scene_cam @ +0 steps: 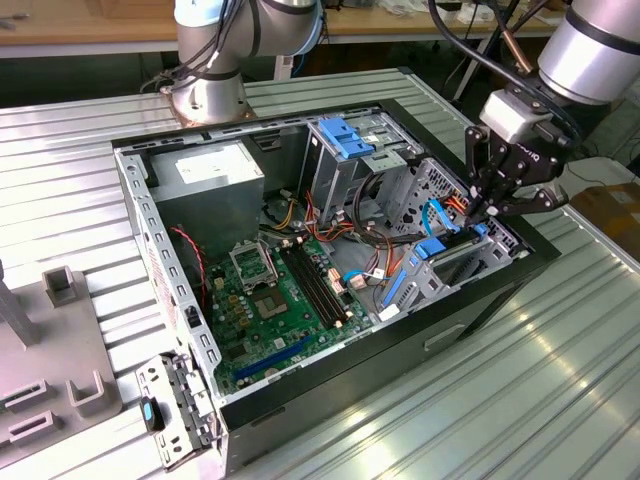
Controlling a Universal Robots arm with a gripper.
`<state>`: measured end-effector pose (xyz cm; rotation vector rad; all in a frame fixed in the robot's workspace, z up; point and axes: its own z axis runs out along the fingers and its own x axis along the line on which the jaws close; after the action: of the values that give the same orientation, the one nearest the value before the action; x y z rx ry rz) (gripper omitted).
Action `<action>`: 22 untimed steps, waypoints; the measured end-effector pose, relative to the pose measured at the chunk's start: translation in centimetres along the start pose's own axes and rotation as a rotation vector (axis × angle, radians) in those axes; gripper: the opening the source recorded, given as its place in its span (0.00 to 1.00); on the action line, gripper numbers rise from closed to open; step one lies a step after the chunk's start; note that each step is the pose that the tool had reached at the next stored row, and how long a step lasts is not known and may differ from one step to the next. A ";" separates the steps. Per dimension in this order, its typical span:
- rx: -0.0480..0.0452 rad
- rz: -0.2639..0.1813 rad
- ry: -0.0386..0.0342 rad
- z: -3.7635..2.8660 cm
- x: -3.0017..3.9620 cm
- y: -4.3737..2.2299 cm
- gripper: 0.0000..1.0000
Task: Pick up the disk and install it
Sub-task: 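Insert the second disk wire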
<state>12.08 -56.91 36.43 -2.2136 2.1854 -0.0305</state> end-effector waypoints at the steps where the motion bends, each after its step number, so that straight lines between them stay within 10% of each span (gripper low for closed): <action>1: 0.0000 0.000 -0.0002 0.00 0.00 0.01 0.16; 5: 0.0003 0.003 -0.0234 0.10 0.00 0.01 0.16; 22: 0.0004 0.005 -0.0277 0.79 0.28 0.14 0.16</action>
<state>11.97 -57.19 35.63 -2.1945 2.1767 -0.0001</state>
